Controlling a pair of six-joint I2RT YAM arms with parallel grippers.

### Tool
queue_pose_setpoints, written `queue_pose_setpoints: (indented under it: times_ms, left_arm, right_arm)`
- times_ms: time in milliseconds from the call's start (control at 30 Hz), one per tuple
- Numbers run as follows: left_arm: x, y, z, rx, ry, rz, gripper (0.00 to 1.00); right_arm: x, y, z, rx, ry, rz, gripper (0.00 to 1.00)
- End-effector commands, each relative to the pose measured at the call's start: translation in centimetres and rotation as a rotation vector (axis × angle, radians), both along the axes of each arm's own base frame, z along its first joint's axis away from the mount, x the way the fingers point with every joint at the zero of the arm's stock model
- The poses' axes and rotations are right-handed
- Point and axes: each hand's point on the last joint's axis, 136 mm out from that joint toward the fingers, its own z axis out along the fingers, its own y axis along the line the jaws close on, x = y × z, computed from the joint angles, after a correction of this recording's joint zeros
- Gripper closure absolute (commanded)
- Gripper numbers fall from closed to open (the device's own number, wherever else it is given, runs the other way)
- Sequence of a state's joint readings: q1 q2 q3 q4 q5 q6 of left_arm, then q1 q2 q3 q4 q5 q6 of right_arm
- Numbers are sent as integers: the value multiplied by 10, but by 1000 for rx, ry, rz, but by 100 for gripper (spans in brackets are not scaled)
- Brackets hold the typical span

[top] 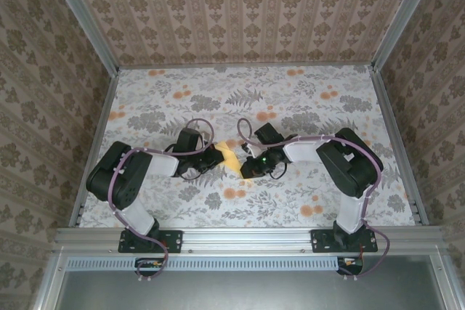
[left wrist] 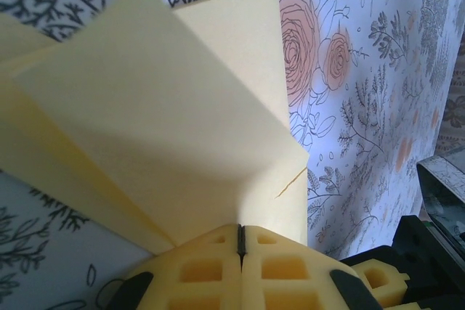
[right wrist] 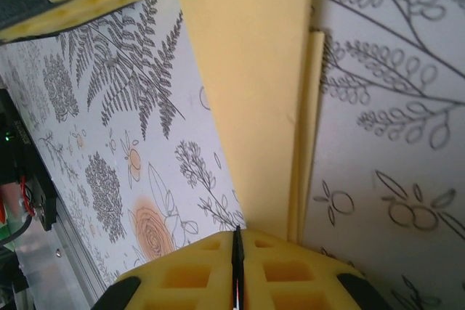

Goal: Fold a paper plane with a square sheet of paper (pick it up from the middle)

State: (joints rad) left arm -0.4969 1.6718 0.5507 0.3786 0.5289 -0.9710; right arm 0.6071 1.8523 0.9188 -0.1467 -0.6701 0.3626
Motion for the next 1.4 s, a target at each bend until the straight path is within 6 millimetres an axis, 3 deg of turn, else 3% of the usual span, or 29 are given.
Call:
queue_pose_setpoints:
  times_ms: [0, 267, 633, 900, 1100, 1200, 1367]
  left_arm:
    - [-26, 38, -47, 180, 151, 48, 100]
    - [-15, 33, -34, 162, 110, 26, 100]
    - [-25, 38, -51, 197, 179, 24, 100]
    - [-20, 33, -46, 179, 162, 13, 100]
    - [-15, 27, -36, 153, 130, -7, 100]
    - [-13, 24, -33, 146, 120, -16, 100]
    - [-11, 21, -30, 135, 107, -21, 100]
  right_arm:
    - [-27, -18, -12, -67, 115, 10, 89]
    - [-34, -28, -26, -122, 139, 3, 90]
    - [-41, -31, -17, -81, 141, 6, 88]
    - [-42, -42, -13, -100, 122, -11, 88]
    - [-18, -24, 29, -19, -6, -13, 88]
    - [-5, 0, 51, 69, -20, -25, 89]
    - [13, 27, 44, 41, -49, -13, 88]
